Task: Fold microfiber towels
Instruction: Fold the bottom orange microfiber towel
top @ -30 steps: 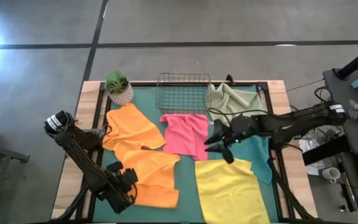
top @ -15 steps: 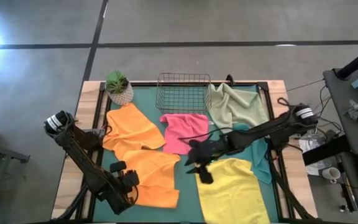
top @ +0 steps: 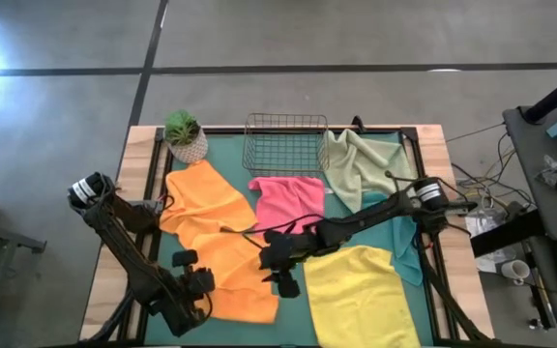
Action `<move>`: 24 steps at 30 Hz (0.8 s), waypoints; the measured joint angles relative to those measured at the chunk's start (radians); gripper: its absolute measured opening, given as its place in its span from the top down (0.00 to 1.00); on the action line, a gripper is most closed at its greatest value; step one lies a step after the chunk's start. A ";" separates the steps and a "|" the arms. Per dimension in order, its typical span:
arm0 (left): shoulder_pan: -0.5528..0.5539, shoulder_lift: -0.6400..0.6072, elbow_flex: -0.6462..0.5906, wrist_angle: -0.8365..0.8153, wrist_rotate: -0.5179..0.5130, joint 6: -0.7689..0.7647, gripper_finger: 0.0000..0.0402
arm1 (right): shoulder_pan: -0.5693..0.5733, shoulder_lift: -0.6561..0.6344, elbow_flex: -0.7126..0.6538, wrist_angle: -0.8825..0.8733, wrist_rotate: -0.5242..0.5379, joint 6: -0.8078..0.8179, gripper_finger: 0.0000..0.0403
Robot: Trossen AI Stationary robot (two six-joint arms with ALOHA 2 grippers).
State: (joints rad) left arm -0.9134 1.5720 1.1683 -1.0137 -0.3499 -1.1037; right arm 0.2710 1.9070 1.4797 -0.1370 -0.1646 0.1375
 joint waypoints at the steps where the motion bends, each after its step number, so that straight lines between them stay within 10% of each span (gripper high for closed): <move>1: 0.000 -0.002 0.000 -0.002 -0.003 0.013 1.00 | 0.000 0.010 0.012 0.006 0.000 0.000 0.62; 24: 0.002 -0.129 0.000 -0.022 -0.136 0.074 1.00 | 0.004 0.127 0.038 0.023 -0.051 0.098 0.61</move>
State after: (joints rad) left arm -0.9119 1.4425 1.1679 -1.0361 -0.4862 -1.0298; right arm 0.2749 2.0336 1.5180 -0.1143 -0.2153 0.2359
